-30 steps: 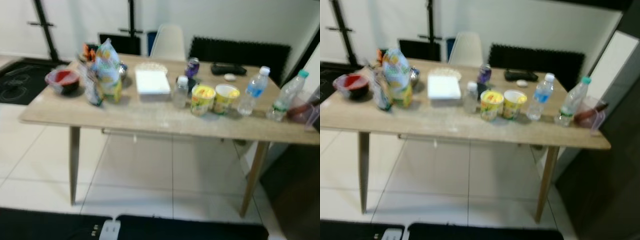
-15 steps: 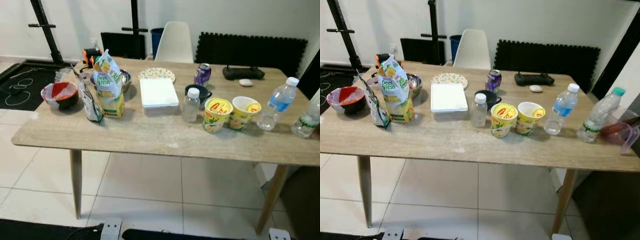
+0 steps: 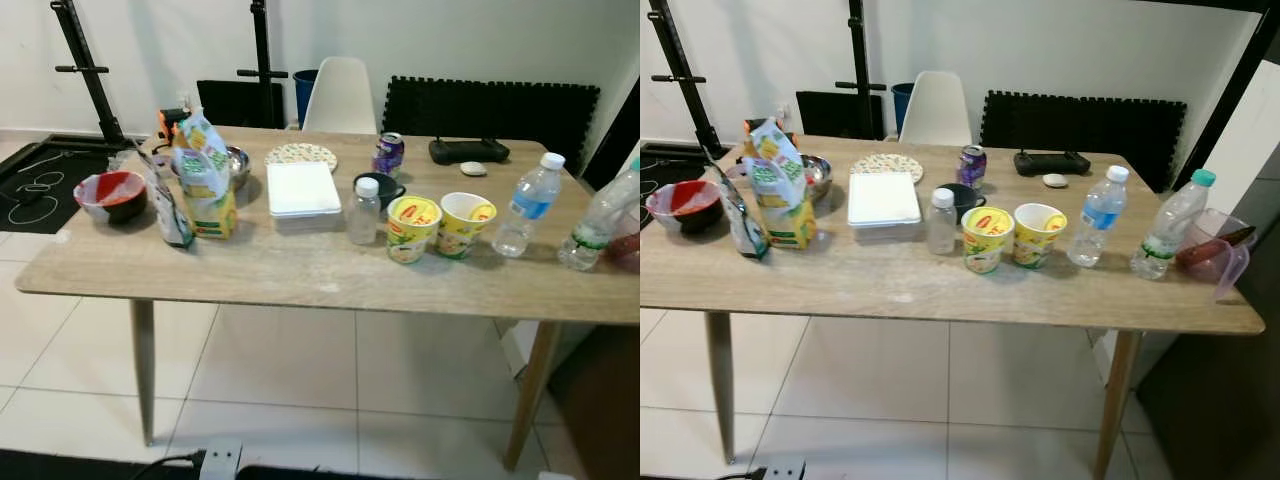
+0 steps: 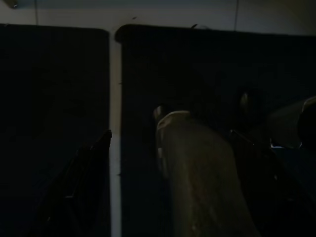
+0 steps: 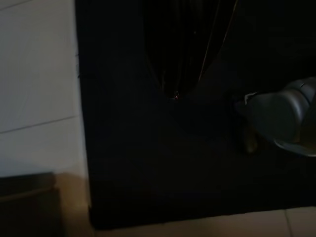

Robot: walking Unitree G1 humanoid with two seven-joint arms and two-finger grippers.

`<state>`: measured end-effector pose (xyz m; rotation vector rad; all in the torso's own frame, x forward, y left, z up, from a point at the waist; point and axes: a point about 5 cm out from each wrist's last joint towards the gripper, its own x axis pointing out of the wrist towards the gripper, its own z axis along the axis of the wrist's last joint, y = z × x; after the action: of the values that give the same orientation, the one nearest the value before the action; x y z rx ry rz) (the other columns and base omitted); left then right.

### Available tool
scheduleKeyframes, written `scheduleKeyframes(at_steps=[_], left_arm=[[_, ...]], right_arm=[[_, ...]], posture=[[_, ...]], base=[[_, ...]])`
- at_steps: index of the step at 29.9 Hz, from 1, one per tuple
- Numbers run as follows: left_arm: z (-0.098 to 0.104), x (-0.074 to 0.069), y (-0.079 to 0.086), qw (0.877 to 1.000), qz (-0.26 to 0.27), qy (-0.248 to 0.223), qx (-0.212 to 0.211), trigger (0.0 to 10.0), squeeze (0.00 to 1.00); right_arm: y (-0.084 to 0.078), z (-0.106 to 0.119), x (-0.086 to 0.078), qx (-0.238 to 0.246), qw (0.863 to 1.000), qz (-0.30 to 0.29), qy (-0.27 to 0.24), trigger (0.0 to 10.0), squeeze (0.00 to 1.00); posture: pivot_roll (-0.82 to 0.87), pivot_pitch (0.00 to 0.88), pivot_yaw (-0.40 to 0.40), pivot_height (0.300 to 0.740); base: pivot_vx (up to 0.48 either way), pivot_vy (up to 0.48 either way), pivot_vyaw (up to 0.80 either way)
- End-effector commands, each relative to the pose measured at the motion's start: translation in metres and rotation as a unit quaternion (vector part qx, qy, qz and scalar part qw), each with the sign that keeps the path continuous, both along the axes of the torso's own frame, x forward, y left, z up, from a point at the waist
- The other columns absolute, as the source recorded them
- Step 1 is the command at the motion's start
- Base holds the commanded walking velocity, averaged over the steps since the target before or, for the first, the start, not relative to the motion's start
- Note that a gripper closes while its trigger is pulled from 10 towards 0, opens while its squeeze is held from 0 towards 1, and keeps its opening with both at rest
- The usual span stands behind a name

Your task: Restocking fridge

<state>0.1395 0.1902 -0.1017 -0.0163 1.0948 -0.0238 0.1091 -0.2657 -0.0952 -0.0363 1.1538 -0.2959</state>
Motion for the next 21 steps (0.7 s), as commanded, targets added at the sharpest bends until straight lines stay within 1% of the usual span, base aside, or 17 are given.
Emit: scheduleKeyframes(at_steps=[1, 9, 12, 15, 19, 21], left_arm=[[0.0012, 0.0039, -0.0006, 1.0, 0.001, -0.004, 0.003, 10.0, 0.0], [0.0013, 0.0042, -0.0019, 1.0, 0.002, -0.007, -0.003, 10.0, 0.0], [0.0015, 0.0049, -0.0031, 1.0, -0.005, -0.007, -0.009, 10.0, 0.0], [0.0019, 0.0062, -0.005, 1.0, -0.02, -0.007, -0.011, 10.0, 0.0], [0.0021, 0.0068, -0.0049, 1.0, -0.018, -0.008, -0.01, 10.0, 0.0], [0.0024, 0.0076, -0.0036, 1.0, -0.006, -0.011, -0.005, 10.0, 0.0]], right_arm=[[-0.0038, 0.0012, -0.0002, -0.007, 1.0, 0.0, 0.001, 10.0, 0.0], [-0.004, 0.0015, 0.0004, -0.01, 1.0, 0.006, 0.002, 10.0, 0.0], [-0.0042, 0.0018, 0.0013, -0.011, 1.0, 0.008, 0.001, 10.0, 0.0], [-0.0042, 0.002, 0.0021, -0.012, 1.0, 0.01, 0.0, 10.0, 0.0], [-0.0041, 0.002, 0.0024, -0.012, 1.0, 0.011, 0.0, 10.0, 0.0], [-0.004, 0.002, 0.0026, -0.013, 1.0, 0.012, 0.001, 10.0, 0.0]], posture=[[-0.08, 0.0, -0.035, 0.74], [-0.08, 0.0, -0.037, 0.74], [-0.08, 0.0, -0.037, 0.74], [-0.08, 0.0, -0.035, 0.74], [-0.08, 0.0, -0.036, 0.74], [-0.08, 0.0, -0.036, 0.74]], base=[[0.0, 0.0, 0.0], [0.0, 0.0, 0.0], [0.0, 0.0, 0.0], [0.0, -0.461, 0.0], [0.0, -0.459, 0.0], [0.0, -0.182, 0.0]])
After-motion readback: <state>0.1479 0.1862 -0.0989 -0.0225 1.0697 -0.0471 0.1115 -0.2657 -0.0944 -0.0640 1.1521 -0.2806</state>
